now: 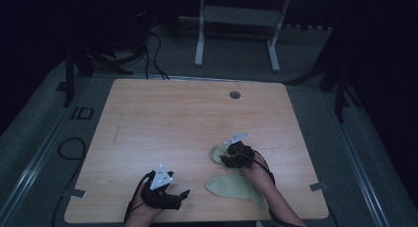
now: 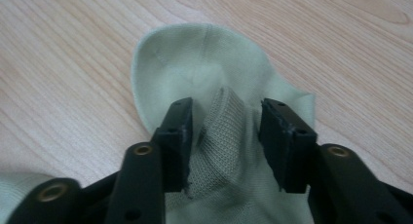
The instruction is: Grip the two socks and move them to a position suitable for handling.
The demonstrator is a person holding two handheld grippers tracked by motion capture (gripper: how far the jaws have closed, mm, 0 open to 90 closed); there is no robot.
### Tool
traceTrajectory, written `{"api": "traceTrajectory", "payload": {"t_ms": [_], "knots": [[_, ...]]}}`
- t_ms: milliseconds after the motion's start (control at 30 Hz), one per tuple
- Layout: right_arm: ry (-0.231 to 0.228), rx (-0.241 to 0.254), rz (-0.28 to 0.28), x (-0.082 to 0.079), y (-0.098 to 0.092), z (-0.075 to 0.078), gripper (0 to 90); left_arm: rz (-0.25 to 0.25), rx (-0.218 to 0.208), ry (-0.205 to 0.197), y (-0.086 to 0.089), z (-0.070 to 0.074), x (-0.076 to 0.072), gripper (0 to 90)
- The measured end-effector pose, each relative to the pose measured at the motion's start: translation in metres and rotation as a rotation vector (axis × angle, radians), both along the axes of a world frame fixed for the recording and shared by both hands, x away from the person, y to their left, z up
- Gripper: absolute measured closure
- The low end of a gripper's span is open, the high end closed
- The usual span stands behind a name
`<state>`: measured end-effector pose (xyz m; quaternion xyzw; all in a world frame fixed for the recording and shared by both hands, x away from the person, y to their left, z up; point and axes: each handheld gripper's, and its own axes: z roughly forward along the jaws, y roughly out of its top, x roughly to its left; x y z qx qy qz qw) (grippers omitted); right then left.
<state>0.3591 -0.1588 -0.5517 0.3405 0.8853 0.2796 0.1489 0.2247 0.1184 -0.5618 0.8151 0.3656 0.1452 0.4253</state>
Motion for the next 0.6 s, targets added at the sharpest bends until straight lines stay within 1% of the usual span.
{"api": "traceTrajectory", "payload": {"t_ms": [33,67,100,133,200,267,300,333,367,400,433,467,500,533,567,600], "knots": [[-0.004,-0.005,-0.002,-0.001,0.001,0.000,52.5,-0.003,0.008,0.003,-0.001,0.000,0.002,13.6],[-0.004,-0.005,-0.002,-0.001,0.001,0.000,52.5,-0.003,0.008,0.003,-0.001,0.000,0.002,13.6],[-0.006,-0.004,-0.003,-0.001,0.001,0.000,50.9,-0.004,0.007,0.005,-0.004,0.001,0.005,13.6],[-0.002,0.002,-0.004,-0.001,0.003,-0.001,48.2,-0.010,-0.001,0.008,-0.005,0.001,0.008,13.6],[0.005,-0.008,-0.003,0.000,0.003,0.000,42.7,-0.015,0.007,0.010,-0.009,0.003,0.014,13.9],[0.016,-0.008,-0.002,0.001,0.002,0.003,41.1,-0.035,0.014,0.009,-0.014,0.007,0.020,13.9],[0.013,-0.004,-0.009,0.001,0.001,0.006,40.3,-0.031,0.028,0.004,-0.017,0.009,0.023,13.9],[0.009,0.006,-0.015,-0.001,0.000,0.009,39.6,-0.038,0.030,-0.006,-0.021,0.012,0.027,14.7],[0.003,0.018,-0.016,-0.002,-0.002,0.013,39.7,-0.040,0.042,-0.025,-0.024,0.015,0.030,15.8],[0.002,0.031,-0.016,-0.004,-0.003,0.017,40.8,-0.031,0.055,-0.046,-0.028,0.019,0.033,17.6],[-0.003,0.040,-0.013,-0.006,-0.005,0.021,45.2,-0.043,0.054,-0.064,-0.032,0.022,0.036,21.5],[-0.006,0.048,-0.010,-0.009,-0.006,0.024,50.3,-0.045,0.065,-0.078,-0.036,0.026,0.041,22.7],[-0.005,0.054,-0.004,-0.012,-0.006,0.027,53.2,-0.050,0.072,-0.092,-0.039,0.029,0.045,26.0],[-0.002,0.060,0.003,-0.015,-0.007,0.029,56.7,-0.069,0.066,-0.105,-0.043,0.032,0.049,34.6],[0.003,0.063,0.010,-0.018,-0.007,0.029,58.8,-0.077,0.064,-0.117,-0.047,0.035,0.053,41.9],[0.009,0.061,0.017,-0.021,-0.006,0.028,58.9,-0.096,0.061,-0.125,-0.051,0.037,0.058,48.7]]}}
